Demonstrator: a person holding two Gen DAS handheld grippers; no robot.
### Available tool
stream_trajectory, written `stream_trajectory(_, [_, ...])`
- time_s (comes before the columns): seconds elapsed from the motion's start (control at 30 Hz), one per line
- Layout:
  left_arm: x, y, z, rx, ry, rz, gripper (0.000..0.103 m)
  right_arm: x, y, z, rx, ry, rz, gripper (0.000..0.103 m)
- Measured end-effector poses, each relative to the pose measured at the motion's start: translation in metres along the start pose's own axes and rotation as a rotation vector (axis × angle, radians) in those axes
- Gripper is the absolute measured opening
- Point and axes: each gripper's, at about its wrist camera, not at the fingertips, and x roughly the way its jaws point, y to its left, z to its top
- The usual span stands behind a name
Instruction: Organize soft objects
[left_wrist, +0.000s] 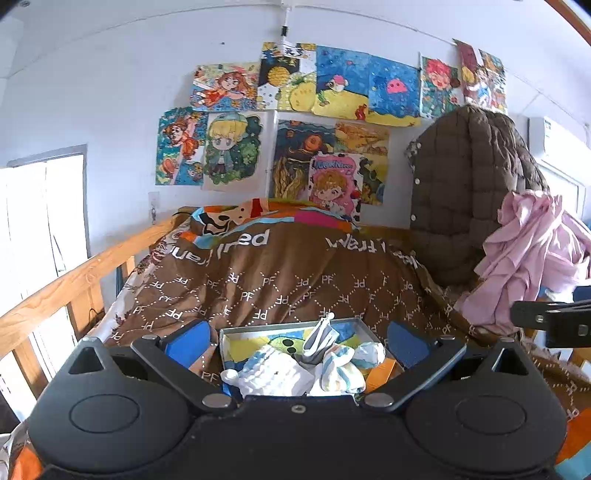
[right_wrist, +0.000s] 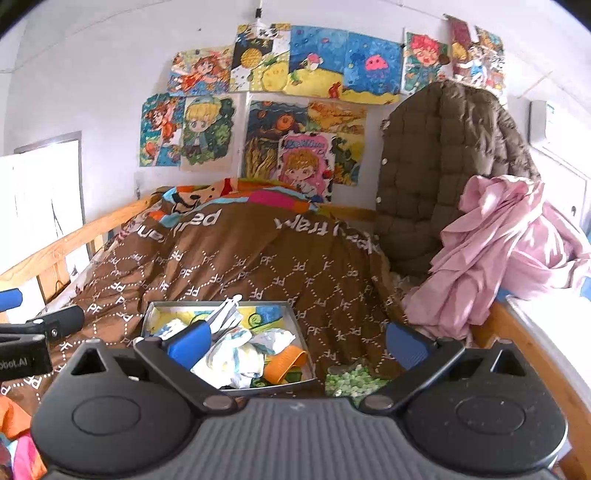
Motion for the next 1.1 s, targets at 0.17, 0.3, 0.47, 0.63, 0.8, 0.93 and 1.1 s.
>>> stream_trajectory(0.17, [-0.019,-0.006,0.011,0.001,-0.012,-0.007,0.102,-0.032,-0.008,0.011,-0.02,-0.028,-0.004,0.103])
stream_trajectory(0.3, [-0.04,-0.013,0.022,-0.003,-0.022,-0.022,0.102,-0.055,-0.017,0.018,-0.013,-0.055,0.028,0.103])
stream_trajectory(0.47, [-0.067,-0.027,0.028,0.065,-0.063,-0.022,0.102,-0.067,-0.027,0.022,0.043,-0.089,0.073,0.103])
stream_trajectory(0.63, [-0.086,-0.037,0.026,0.087,-0.059,0.037,0.102,-0.071,-0.041,0.014,0.072,-0.092,0.089,0.103])
stream_trajectory(0.8, [-0.1,-0.046,0.023,0.069,-0.06,0.06,0.102,-0.073,-0.059,0.005,0.096,-0.115,0.1,0.103])
stream_trajectory(0.93, [-0.099,-0.064,0.015,0.083,-0.066,0.035,0.102,-0.071,-0.074,-0.006,0.118,-0.115,0.089,0.103])
stream_trajectory(1.1, [-0.082,-0.088,-0.002,0.085,-0.063,-0.035,0.102,-0.059,-0.08,-0.025,0.091,-0.105,0.059,0.103])
